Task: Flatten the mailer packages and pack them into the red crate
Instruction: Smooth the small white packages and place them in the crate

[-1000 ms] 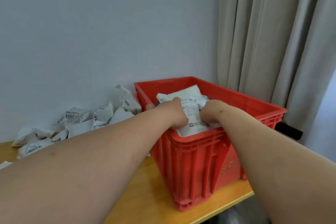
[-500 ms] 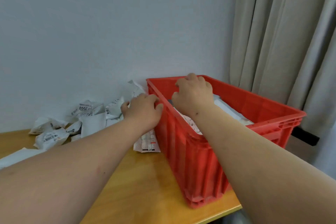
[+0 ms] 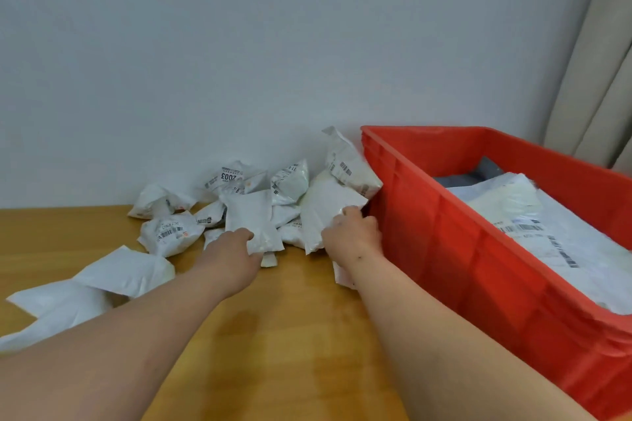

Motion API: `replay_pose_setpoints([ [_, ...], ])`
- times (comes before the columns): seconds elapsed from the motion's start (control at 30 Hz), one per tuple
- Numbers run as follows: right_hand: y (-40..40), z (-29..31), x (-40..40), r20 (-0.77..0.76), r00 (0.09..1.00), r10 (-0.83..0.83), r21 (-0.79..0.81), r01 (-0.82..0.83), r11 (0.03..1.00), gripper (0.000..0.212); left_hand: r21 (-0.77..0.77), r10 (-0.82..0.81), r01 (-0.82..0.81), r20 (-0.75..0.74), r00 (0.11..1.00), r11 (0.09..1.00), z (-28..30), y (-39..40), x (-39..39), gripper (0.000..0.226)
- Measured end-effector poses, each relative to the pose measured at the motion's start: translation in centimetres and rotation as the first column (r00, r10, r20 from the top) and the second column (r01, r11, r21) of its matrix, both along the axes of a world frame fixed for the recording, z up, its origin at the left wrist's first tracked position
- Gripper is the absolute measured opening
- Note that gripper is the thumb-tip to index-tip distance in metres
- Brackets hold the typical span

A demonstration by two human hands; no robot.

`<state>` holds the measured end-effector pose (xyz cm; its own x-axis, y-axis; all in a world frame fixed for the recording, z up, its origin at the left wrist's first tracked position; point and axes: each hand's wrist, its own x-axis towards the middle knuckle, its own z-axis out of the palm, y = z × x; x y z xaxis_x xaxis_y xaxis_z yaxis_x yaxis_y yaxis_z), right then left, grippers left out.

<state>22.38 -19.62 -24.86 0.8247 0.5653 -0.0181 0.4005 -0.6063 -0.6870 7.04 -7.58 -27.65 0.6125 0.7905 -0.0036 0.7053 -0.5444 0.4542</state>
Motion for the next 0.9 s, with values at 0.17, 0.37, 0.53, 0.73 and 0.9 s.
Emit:
replay_pose_setpoints([
  [0.17, 4.8, -1.4, 3.7, -0.393, 0.876, -0.278, 0.306, 0.410, 0.859, 0.092, -0.016, -0.003, 0.004, 0.108, 0.994, 1.000, -2.1, 3.0, 1.7, 0.049],
  [0.37, 6.3, -2.6, 5.3, -0.309, 0.899, -0.309, 0.295, 0.400, 0.868, 0.034, -0.066, -0.056, 0.072, 0.216, 0.975, 0.995, -3.5, 2.9, 2.3, 0.048],
  [0.53, 3.3, -1.4, 3.0, -0.293, 0.901, -0.320, 0.371, 0.416, 0.831, 0.037, -0.085, -0.058, 0.083, 0.269, 0.961, 0.993, -2.2, 1.6, 0.8, 0.048],
  [0.73, -3.6, 1.3, -0.3, -0.407, 0.859, -0.310, 0.542, 0.500, 0.676, 0.036, -0.131, 0.022, 0.033, 0.399, 0.917, 0.991, 0.1, -1.8, -1.9, 0.051],
  [0.9, -7.7, 3.0, -3.6, -0.487, 0.846, -0.219, 0.352, 0.419, 0.837, 0.034, 0.082, -0.034, -0.007, 0.488, 0.872, 0.997, 1.1, -4.5, -5.7, 0.083],
])
